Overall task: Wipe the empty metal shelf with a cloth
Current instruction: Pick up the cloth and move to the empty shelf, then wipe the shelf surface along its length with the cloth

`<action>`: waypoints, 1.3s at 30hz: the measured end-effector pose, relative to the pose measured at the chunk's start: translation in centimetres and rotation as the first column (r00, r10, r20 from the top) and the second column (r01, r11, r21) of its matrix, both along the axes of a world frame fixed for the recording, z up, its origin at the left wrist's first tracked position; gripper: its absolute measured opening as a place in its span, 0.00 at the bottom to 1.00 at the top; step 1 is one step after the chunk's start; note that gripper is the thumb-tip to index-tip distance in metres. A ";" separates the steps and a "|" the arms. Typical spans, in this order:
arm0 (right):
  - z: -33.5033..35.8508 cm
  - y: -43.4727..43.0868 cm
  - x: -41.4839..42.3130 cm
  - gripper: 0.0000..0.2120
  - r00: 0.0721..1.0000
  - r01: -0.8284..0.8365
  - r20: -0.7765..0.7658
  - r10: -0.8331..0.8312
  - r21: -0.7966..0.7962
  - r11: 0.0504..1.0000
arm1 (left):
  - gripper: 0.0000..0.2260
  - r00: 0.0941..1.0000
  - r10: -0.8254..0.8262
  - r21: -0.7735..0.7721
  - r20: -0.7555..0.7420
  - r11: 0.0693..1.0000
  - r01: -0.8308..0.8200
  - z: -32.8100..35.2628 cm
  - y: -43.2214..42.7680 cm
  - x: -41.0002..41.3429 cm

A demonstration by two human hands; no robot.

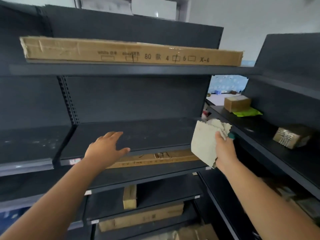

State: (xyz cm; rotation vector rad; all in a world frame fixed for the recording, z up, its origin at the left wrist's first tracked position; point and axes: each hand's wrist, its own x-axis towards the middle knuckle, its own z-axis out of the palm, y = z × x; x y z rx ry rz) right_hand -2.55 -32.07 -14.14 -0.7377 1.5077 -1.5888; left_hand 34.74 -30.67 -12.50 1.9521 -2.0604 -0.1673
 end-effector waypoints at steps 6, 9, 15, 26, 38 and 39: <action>-4.3 -8.8 -4.2 0.21 0.990 0.140 0.031 -0.141 0.039 0.989 | 0.32 0.999 0.050 0.174 0.022 0.983 -0.053 -5.9 -7.0 0.7; -5.7 -13.7 -7.6 0.21 0.927 0.252 -0.292 -0.236 0.017 0.968 | 0.33 0.998 0.045 0.233 0.043 0.971 -0.054 -8.5 -10.6 -0.9; -11.2 -23.2 -11.0 0.15 0.614 0.082 -0.788 0.037 0.110 0.991 | 0.28 0.998 0.067 0.321 0.000 0.945 -0.064 -11.8 -17.5 -3.0; -15.5 -29.5 8.0 0.18 0.057 -0.410 -0.912 0.406 0.349 0.842 | 0.16 0.990 0.001 0.403 0.138 0.913 -0.057 -13.2 -20.0 -3.3; -7.6 -35.6 -0.7 0.17 0.937 -0.293 0.224 0.267 0.089 0.952 | 0.12 0.974 -0.100 0.517 0.205 0.856 -0.021 -11.3 -21.5 -3.3; -7.1 -36.5 -3.2 0.18 0.962 -0.231 0.169 0.212 0.098 0.968 | 0.12 0.976 -0.092 0.509 0.196 0.860 -0.021 -11.3 -21.6 -3.3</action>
